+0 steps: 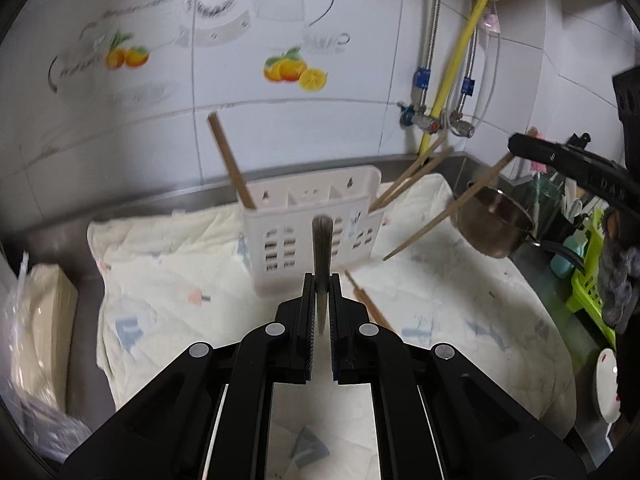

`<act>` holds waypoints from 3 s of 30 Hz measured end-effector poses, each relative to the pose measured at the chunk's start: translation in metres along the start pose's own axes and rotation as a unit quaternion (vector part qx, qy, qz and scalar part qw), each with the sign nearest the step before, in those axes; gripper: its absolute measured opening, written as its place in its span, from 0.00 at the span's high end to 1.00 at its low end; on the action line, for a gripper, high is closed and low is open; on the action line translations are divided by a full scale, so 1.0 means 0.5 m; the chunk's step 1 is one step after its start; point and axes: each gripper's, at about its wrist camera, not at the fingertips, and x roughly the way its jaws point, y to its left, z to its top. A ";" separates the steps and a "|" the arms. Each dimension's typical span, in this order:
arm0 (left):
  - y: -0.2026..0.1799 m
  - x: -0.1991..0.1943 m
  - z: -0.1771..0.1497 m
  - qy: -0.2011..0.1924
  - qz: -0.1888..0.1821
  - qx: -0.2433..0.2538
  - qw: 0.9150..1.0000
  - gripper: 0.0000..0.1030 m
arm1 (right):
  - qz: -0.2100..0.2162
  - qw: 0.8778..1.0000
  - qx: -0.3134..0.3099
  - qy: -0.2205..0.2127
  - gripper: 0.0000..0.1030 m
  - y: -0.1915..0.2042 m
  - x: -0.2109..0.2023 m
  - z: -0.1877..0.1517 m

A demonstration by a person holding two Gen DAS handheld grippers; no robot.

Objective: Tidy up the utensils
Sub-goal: 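Lift both held chopsticks up toward the white holder, then lower both chopsticks into the holder and open both tools, then withdraw both open tools from the holder toward the loose chopsticks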

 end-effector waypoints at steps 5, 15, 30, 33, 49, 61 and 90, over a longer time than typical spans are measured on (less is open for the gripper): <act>-0.008 -0.035 0.064 -0.027 -0.003 0.015 1.000 0.95 | 0.008 1.000 -0.002 -0.016 0.93 -0.009 -0.010 0.066; -0.021 -0.087 0.205 -0.098 0.027 0.038 0.994 0.95 | -0.010 1.000 0.008 -0.015 0.93 -0.044 0.039 0.144; 0.045 0.064 0.226 -0.058 0.054 -0.014 0.997 0.95 | -0.015 0.999 0.012 0.032 0.93 -0.060 0.135 0.123; 0.050 0.077 0.217 -0.047 0.056 -0.016 0.997 0.95 | -0.013 0.999 0.013 0.038 0.93 -0.059 0.145 0.119; 0.046 0.043 0.199 -0.059 0.057 -0.015 0.996 0.80 | -0.022 0.999 0.030 0.018 0.88 -0.069 0.128 0.112; 0.013 -0.038 0.112 -0.080 0.051 -0.016 0.995 0.47 | -0.040 0.999 0.018 -0.022 0.67 -0.018 0.034 0.021; 0.051 -0.051 -0.156 -0.047 0.063 -0.099 0.992 0.26 | 0.002 0.988 0.087 0.129 0.58 0.116 0.035 -0.403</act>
